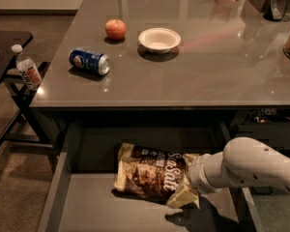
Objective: Pick brown chip bag from top drawer and place on counter
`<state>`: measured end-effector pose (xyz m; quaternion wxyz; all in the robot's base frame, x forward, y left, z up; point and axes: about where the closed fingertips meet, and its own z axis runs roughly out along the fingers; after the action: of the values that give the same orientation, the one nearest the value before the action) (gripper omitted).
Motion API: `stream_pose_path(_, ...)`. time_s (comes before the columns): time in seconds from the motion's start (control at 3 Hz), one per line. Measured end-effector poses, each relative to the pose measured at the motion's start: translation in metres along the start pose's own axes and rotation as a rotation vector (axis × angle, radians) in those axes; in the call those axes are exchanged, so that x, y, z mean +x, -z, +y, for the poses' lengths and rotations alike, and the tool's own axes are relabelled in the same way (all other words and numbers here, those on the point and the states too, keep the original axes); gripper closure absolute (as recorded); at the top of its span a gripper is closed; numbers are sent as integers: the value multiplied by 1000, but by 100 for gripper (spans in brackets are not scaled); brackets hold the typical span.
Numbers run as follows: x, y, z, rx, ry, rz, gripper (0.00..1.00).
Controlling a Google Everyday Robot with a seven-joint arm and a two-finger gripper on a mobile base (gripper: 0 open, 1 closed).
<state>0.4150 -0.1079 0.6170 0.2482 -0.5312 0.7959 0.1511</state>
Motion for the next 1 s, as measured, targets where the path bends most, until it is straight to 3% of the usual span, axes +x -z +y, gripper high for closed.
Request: stream_pose_path(1.0, 0, 0, 0, 0, 0, 0, 86)
